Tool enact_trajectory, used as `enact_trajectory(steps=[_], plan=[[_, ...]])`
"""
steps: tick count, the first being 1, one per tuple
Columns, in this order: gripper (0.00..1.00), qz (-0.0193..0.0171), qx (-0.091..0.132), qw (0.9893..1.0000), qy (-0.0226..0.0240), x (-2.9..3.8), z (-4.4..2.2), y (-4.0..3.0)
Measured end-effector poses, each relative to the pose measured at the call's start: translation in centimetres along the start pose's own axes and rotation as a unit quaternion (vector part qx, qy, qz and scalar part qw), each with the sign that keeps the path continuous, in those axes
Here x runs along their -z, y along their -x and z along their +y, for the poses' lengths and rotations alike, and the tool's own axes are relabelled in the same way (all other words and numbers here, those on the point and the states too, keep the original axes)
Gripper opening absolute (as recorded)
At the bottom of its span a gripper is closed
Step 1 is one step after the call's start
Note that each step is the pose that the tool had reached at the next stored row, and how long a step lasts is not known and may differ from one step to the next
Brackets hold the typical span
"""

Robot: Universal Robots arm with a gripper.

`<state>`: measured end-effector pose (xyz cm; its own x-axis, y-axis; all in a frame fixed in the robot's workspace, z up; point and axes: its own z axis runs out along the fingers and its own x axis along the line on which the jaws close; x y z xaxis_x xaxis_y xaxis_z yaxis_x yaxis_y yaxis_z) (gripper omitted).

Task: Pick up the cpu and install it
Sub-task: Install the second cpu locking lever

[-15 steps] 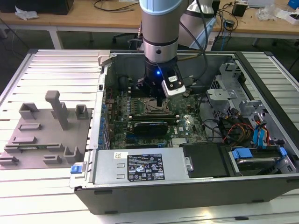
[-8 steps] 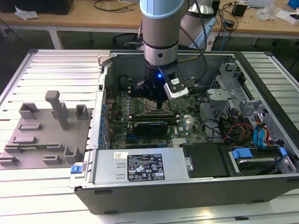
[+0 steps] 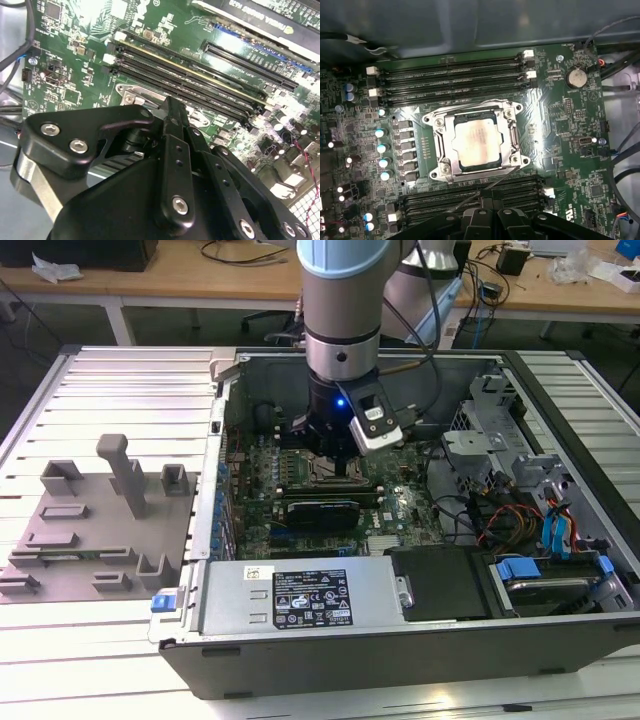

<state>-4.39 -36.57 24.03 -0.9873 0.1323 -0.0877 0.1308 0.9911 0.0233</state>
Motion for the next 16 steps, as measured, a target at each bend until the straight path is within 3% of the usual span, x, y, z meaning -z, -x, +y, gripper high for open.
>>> enact_trajectory(steps=[9, 16], plan=[[0.11, 0.0005, 0.021, 0.9998, 0.0014, -0.51, -0.16, -1.10], [0.11, 0.0006, 0.025, 0.9997, 0.0018, -0.63, -0.19, -1.33]])
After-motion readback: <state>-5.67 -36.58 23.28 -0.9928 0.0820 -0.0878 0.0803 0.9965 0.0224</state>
